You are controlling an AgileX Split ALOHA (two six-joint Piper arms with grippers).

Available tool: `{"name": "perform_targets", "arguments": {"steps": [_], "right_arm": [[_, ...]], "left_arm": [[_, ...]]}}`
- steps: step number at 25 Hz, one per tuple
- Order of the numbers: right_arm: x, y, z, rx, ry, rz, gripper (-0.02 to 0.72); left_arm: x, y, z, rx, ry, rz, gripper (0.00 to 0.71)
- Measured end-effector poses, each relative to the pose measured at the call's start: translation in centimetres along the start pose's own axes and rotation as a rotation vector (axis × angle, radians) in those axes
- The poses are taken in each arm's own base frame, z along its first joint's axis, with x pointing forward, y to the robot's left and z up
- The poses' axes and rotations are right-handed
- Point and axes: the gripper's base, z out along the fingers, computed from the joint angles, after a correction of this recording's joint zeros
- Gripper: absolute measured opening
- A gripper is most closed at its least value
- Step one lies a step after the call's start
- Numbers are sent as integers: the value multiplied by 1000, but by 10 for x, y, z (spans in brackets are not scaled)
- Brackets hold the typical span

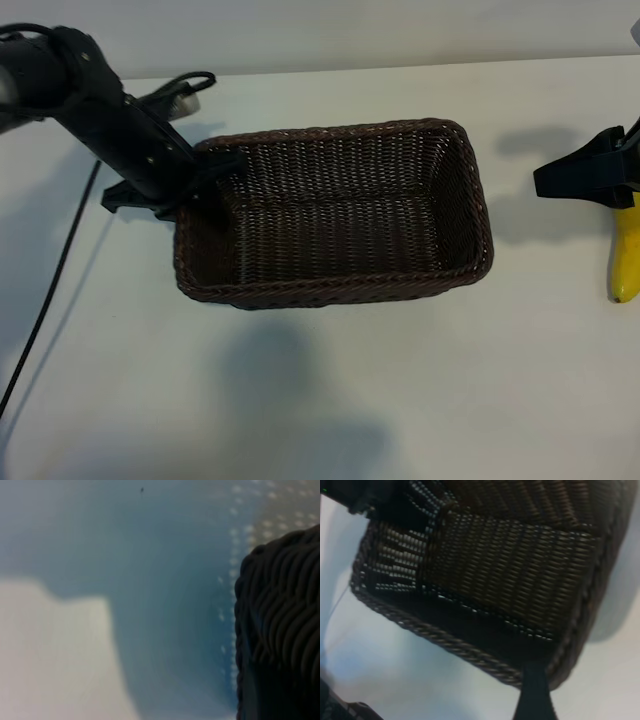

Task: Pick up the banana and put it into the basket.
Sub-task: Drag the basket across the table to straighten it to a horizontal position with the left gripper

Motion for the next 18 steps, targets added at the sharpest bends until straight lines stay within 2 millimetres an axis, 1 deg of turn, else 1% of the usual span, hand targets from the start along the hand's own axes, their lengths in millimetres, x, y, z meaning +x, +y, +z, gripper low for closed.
{"name": "perform_targets", "arguments": {"steps": [4, 18], "right_arm": [[0, 0, 0, 0, 0, 0, 521], [0, 0, 0, 0, 0, 0, 521]], "left_arm": [[-2, 1, 13, -9, 14, -2, 160], [-5, 0, 15, -6, -5, 45, 160]]}}
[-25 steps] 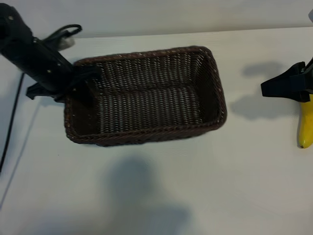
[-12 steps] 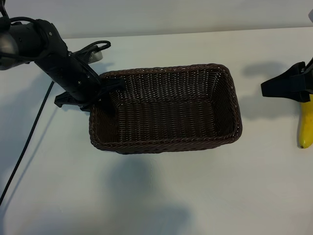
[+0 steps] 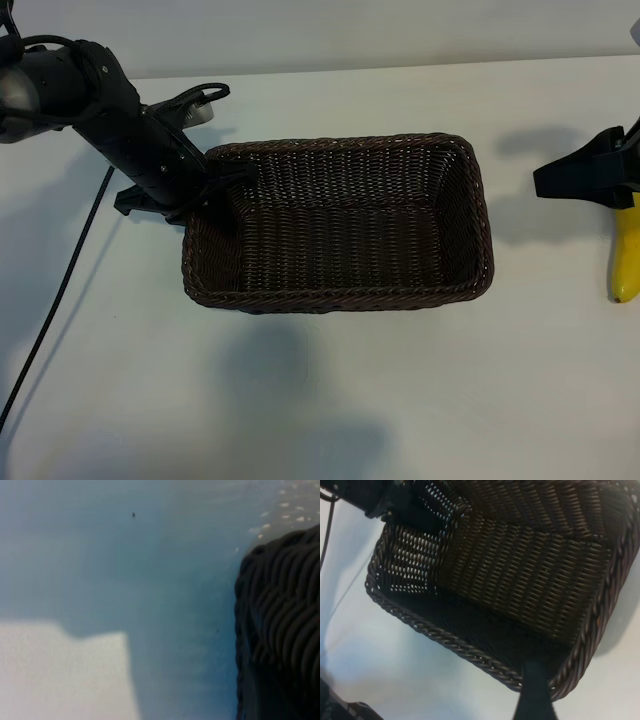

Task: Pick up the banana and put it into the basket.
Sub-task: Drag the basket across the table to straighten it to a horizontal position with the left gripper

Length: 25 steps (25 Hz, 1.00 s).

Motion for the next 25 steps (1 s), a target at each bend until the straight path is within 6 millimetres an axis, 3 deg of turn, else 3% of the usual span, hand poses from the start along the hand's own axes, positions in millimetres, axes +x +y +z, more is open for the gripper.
{"name": "perform_targets", "arguments": {"steps": [4, 6, 12, 15, 21, 25], "right_arm": [[0, 0, 0, 0, 0, 0, 521], [0, 0, 0, 0, 0, 0, 521], [0, 0, 0, 0, 0, 0, 521], [0, 0, 0, 0, 0, 0, 521], [0, 0, 0, 0, 0, 0, 521], [0, 0, 0, 0, 0, 0, 521]], "left_arm": [[-1, 0, 0, 0, -6, -7, 165], [-1, 0, 0, 5, -9, -16, 211], [-1, -3, -3, 18, -17, -21, 537], [1, -4, -7, 21, -11, -18, 619], [5, -7, -20, 3, 2, -9, 619], [10, -7, -39, -74, 18, 9, 599]]}}
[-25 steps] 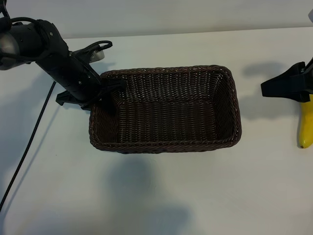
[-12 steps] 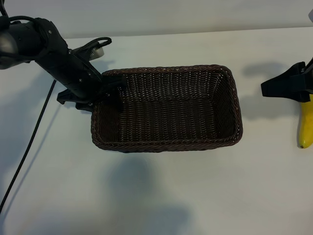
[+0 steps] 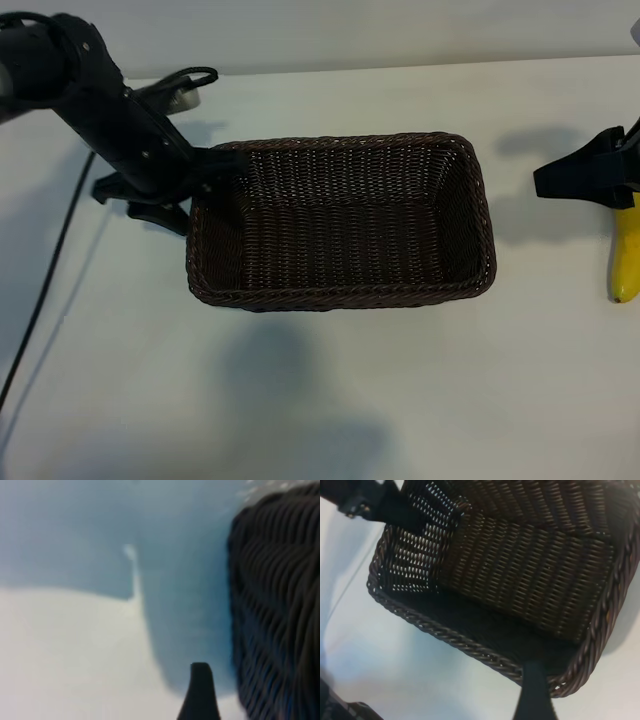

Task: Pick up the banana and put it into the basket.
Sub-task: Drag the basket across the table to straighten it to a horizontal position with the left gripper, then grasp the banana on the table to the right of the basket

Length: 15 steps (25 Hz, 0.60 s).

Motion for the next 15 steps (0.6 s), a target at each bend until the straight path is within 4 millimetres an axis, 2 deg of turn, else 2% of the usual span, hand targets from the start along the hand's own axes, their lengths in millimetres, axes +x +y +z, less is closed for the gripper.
{"name": "perform_targets", "arguments": {"steps": [10, 12, 15], "right_arm": [[0, 0, 0, 0, 0, 0, 521], [0, 0, 0, 0, 0, 0, 521], [0, 0, 0, 0, 0, 0, 521]], "left_arm": [[1, -15, -76, -79, -92, 87, 595], [-1, -13, -88, -100, -98, 93, 595], [-4, 5, -102, -151, -108, 52, 591]]}}
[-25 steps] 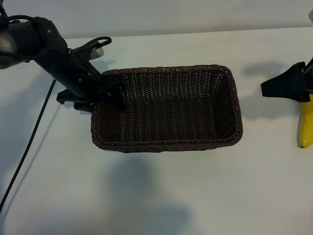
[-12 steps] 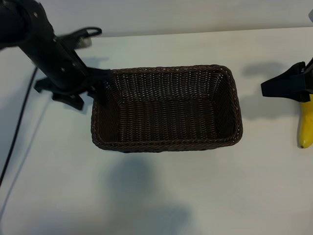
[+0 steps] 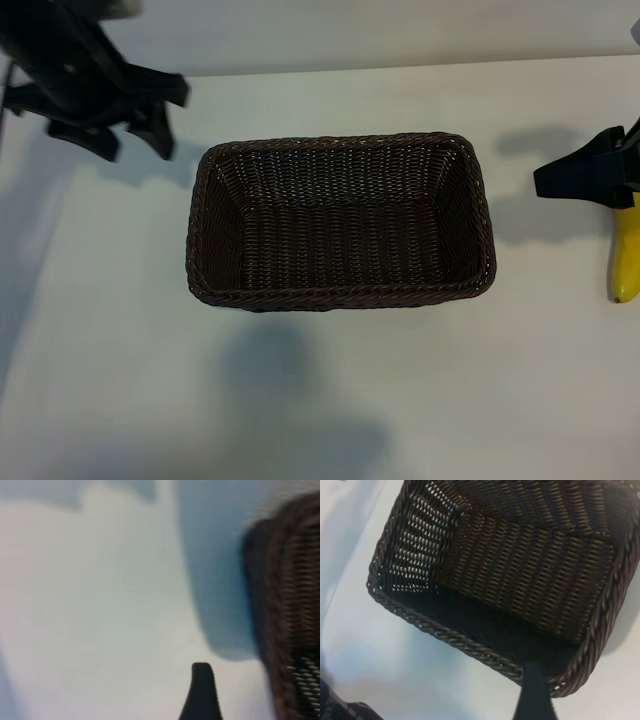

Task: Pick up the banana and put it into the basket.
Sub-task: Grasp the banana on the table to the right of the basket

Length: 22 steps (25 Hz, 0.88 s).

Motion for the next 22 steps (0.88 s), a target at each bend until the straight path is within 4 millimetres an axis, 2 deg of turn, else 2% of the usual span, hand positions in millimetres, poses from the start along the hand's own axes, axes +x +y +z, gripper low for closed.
{"name": "perform_targets", "arguments": {"steps": [6, 9, 12, 17, 20, 22], "right_arm": [[0, 0, 0, 0, 0, 0, 521], [0, 0, 0, 0, 0, 0, 521], [0, 0, 0, 0, 0, 0, 521], [0, 0, 0, 0, 0, 0, 521], [0, 0, 0, 0, 0, 0, 521], [0, 0, 0, 0, 0, 0, 521]], "left_arm": [[1, 70, -11, -163, -9, -113, 566], [4, 92, -14, -233, -6, -142, 549], [5, 96, -18, -244, -13, -149, 541], [12, 88, -35, -200, -64, -152, 542], [29, 81, -47, -175, -79, -120, 541], [48, 77, -51, -175, -71, -103, 541]]}}
